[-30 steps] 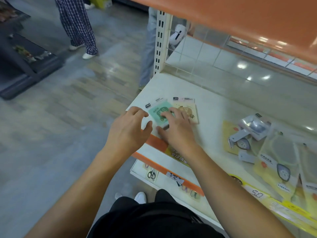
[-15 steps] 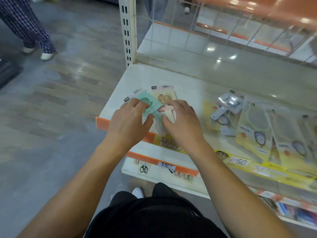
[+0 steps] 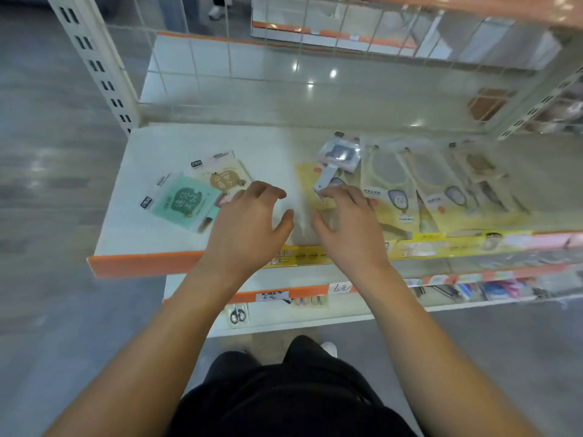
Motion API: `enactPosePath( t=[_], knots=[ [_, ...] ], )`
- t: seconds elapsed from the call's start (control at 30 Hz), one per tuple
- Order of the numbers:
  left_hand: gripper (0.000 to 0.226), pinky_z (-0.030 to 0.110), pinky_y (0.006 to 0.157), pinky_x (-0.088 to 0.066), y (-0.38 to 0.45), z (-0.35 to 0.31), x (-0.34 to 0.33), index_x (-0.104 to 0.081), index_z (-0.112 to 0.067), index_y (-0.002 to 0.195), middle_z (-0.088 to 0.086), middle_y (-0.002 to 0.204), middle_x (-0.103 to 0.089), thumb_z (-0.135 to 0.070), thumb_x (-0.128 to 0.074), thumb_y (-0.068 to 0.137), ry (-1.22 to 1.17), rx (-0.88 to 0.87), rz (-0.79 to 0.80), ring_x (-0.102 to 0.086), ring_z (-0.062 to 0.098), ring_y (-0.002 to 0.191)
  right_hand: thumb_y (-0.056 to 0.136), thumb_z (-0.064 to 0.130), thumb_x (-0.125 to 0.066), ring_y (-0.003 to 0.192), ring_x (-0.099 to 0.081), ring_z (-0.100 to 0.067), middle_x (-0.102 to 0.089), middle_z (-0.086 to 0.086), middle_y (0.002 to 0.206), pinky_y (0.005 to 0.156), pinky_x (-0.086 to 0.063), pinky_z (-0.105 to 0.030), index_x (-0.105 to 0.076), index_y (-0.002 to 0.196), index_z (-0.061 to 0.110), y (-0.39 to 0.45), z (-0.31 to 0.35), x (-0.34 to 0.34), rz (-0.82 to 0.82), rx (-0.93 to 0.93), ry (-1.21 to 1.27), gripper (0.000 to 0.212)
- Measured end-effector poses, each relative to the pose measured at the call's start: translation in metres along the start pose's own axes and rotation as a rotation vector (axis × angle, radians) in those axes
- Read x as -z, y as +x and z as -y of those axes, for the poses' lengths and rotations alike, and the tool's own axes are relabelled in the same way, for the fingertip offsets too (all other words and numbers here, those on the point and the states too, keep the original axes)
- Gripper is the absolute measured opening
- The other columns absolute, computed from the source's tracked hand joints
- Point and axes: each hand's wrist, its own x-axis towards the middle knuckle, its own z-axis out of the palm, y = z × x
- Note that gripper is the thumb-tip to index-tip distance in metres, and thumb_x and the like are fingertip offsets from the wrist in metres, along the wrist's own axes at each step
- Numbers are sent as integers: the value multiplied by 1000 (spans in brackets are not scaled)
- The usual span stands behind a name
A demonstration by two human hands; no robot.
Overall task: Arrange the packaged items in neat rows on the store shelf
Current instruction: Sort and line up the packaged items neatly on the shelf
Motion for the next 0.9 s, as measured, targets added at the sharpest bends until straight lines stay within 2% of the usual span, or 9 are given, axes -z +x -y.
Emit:
enactPosePath(
  t=[0.1,0.27,0.47,0.57,0.63,0.8,0.9],
  knots=[
    [35,43,83,-51,8,-15,-11,-61,-18,118,1,120,-60,-38,-54,90,-14,-52,35,-60,29,105,88,31,-62,117,-49,-29,-55,-1,130,96,-44,-40,-61,125,20,-6,-13,13,-42,-50,13,39],
    [35,42,80,-51,20,-54,-29,-60,-19,118,2,120,-59,-37,-51,89,-21,-118,64,-59,28,103,86,27,-64,113,-54,-30,-58,-4,123,94,-45,-41,-63,120,17,-8,-51,35,-106,-94,23,36],
    [31,37,76,-48,36,-108,-61,-61,-19,116,0,119,-59,-35,-55,90,5,-145,76,-59,26,103,86,33,-62,112,-52,-32,-59,-4,121,94,-43,-41,-64,116,17,-8,-107,59,-161,-147,-3,34],
    [32,38,74,-52,44,-140,-81,-62,-19,113,1,117,-60,-36,-54,89,17,-169,86,-61,26,101,84,40,-54,112,-53,-32,-58,-3,123,93,-44,-42,-64,118,20,-4,-140,76,-164,-191,-4,41],
    [33,39,76,-52,50,-163,-96,-62,-18,112,1,115,-61,-37,-53,87,36,-185,88,-62,27,98,82,41,-50,111,-54,-32,-60,-3,121,93,-44,-42,-65,116,19,0,-166,89,-188,-196,15,43],
    [38,41,81,-51,67,-215,-126,-62,-18,112,1,114,-60,-40,-48,86,72,-176,76,-61,28,98,82,37,-57,111,-54,-33,-60,-3,121,93,-42,-41,-65,113,19,11,-223,117,-205,-183,34,37],
    [41,42,82,-51,75,-241,-144,-63,-18,114,0,115,-60,-42,-46,85,71,-165,81,-61,26,99,81,39,-51,115,-53,-32,-60,-4,121,94,-41,-40,-64,115,18,17,-253,127,-195,-162,30,41]
  ],
)
